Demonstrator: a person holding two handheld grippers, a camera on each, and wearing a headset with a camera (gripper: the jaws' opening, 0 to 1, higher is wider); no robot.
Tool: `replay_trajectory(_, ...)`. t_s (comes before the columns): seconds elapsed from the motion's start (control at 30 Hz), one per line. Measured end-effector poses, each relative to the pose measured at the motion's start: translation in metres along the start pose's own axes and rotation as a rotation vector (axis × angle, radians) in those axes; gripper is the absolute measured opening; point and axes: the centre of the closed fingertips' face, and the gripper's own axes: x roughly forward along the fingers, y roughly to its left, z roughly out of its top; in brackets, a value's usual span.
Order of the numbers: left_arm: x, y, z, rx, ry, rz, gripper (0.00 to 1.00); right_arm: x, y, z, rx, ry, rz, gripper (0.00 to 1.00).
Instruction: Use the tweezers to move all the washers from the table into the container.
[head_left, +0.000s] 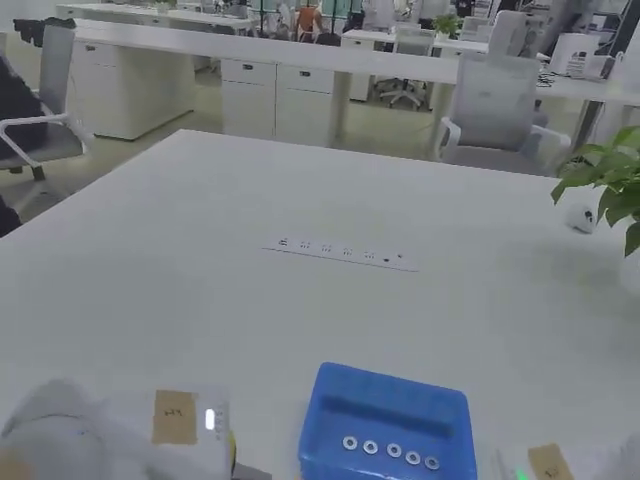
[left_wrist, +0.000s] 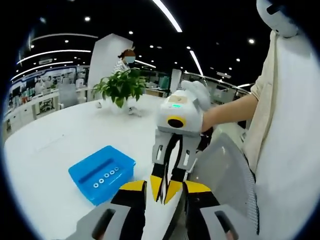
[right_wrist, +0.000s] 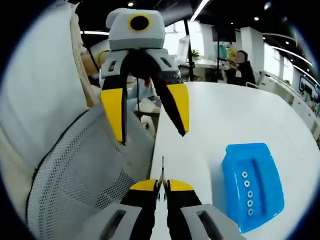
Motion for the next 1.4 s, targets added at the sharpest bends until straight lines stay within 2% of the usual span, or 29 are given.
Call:
replay_trajectory(0.2,0.006,-0.005,-0.002,0.035,0.048,-0.028,0.15,0.006,0.004,-0.010,-0.053,0.074,0.005,0.03)
replay_trajectory(0.3,0.008,-0.006,-0.002,0.042,0.052,-0.038,0.08,0.006,0.003,-0.016,-0.089,0.121,-0.008,0.03)
replay_trajectory(0.37,0.012,-0.006,0.000,0.050,0.051,-0.043,0.07,0.006,0.004,-0.016,-0.093,0.126,-0.010,0.03)
replay_trajectory(0.53,0.021,-0.010,-0.004,0.098,0.094,-0.059,0.08,0.006,0.004,-0.017,-0.099,0.137,-0.016,0.03)
replay_trajectory(0.67,0.026,-0.007,-0.007,0.096,0.106,-0.062,0.03,0.006,0.002,-0.021,-0.111,0.162,-0.025,0.03)
replay_trajectory(0.9,0.032,-0.004,-0.010,0.107,0.124,-0.072,0.00,0.003,-0.004,-0.023,-0.103,0.165,-0.045,0.03)
replay_trajectory(1.03,0.031,0.001,-0.017,0.124,0.165,-0.076,0.00,0.003,-0.008,-0.028,-0.103,0.181,-0.062,0.04)
replay_trajectory(1.2,0.029,0.009,-0.031,0.187,0.222,-0.068,0.00,0.005,-0.017,-0.037,-0.075,0.194,-0.098,0.04)
replay_trajectory(1.37,0.029,0.015,-0.058,0.278,0.345,-0.066,0.00,0.010,-0.020,-0.047,-0.039,0.213,-0.111,0.04)
replay_trajectory(1.4,0.030,0.015,-0.060,0.283,0.350,-0.065,0.00,0.012,-0.020,-0.048,-0.039,0.211,-0.117,0.05)
